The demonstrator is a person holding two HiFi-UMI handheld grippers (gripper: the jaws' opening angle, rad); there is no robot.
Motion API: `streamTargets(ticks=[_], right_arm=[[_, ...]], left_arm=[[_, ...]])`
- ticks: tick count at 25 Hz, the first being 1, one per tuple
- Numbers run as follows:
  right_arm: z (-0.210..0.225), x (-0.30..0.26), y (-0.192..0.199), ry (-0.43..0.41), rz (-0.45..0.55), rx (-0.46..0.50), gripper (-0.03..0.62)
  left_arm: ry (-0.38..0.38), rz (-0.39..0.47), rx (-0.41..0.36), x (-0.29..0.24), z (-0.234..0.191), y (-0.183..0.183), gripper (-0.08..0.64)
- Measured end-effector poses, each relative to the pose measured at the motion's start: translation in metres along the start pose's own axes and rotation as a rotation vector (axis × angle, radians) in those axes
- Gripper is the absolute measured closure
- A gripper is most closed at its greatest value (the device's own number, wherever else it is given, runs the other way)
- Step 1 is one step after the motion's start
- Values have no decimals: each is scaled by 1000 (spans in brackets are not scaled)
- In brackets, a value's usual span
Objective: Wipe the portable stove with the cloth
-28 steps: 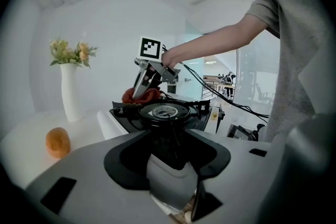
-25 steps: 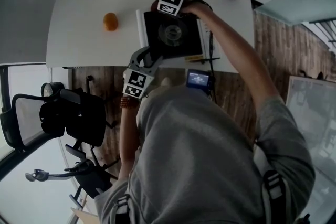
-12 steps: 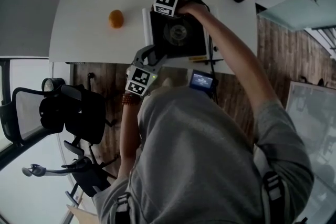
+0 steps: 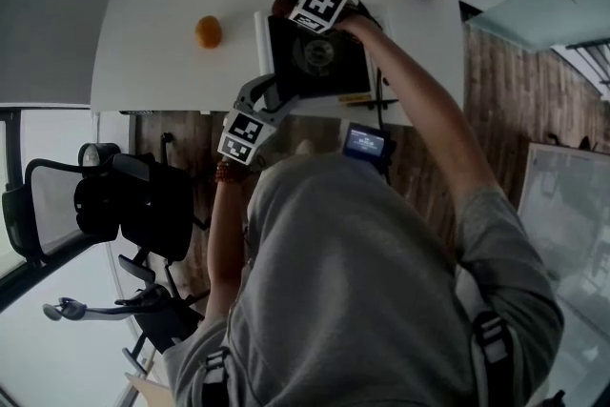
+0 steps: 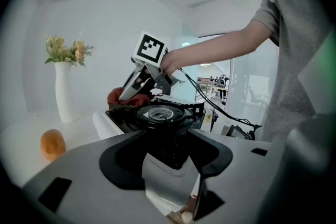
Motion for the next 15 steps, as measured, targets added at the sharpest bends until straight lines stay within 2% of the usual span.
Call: streamTargets(ticks=[3, 6, 9, 12, 15], right_arm=[[4, 25, 9, 47, 156, -100, 472], [-1, 67, 9, 116, 339, -122, 472], [-15, 114, 12, 206, 525, -136, 471], [-34, 155, 21, 312, 695, -164, 471], [-55, 188, 31, 395, 858, -253, 471]], left_arm=[[-15, 69, -13, 12, -5, -18, 311], [-57, 166, -31, 23, -10, -43, 313], [-157, 254, -60, 26, -12, -69, 312], [-276, 350, -48, 27, -12, -93, 313], [-350, 424, -36, 31, -9, -111, 329]])
Point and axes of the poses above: the fingertips, and each gripper's own axes: x backward along the fingers, z to its right, y out of its underside, the point moved 10 cm from there along x, backward along the fingers, and after that the axes turned 4 degrees about z, right-handed, at the moved point
